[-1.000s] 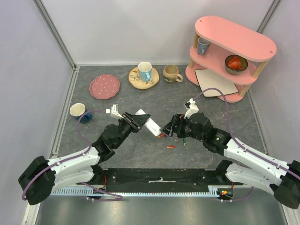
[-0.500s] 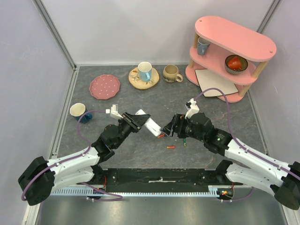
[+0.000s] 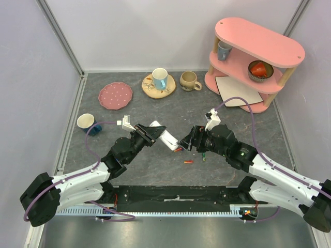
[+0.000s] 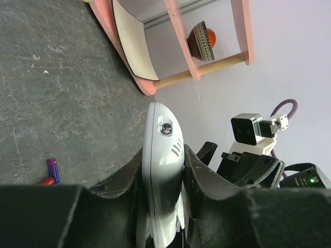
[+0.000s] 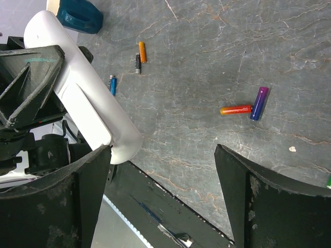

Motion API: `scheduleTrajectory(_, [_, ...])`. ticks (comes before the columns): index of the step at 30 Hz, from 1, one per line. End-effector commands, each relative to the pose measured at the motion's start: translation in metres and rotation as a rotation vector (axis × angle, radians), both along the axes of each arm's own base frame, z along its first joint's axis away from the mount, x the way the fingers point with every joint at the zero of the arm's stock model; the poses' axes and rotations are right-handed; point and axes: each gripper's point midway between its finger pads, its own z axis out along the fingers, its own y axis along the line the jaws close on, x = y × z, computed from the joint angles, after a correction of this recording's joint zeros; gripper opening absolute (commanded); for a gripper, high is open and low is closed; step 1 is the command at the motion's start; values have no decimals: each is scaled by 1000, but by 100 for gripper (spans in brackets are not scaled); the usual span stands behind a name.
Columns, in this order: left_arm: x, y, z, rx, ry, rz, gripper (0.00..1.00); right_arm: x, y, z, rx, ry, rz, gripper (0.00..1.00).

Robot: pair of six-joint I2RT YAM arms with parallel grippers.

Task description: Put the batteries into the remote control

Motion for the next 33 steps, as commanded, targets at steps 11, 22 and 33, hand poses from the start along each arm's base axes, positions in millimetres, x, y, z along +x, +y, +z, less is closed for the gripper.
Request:
scheduleTrajectory(11, [-5,-5,13,-66,8,-41,2,6,-2,16,21,-53,-17,89])
scheduleTrajectory(22, [-8,-6,17,-86,14,-60,2,8,-3,15,0,-59,-22,89])
scheduleTrajectory(33, [-7,-7,11,-67,24,-61,2,5,0,52,1,-185,63,88])
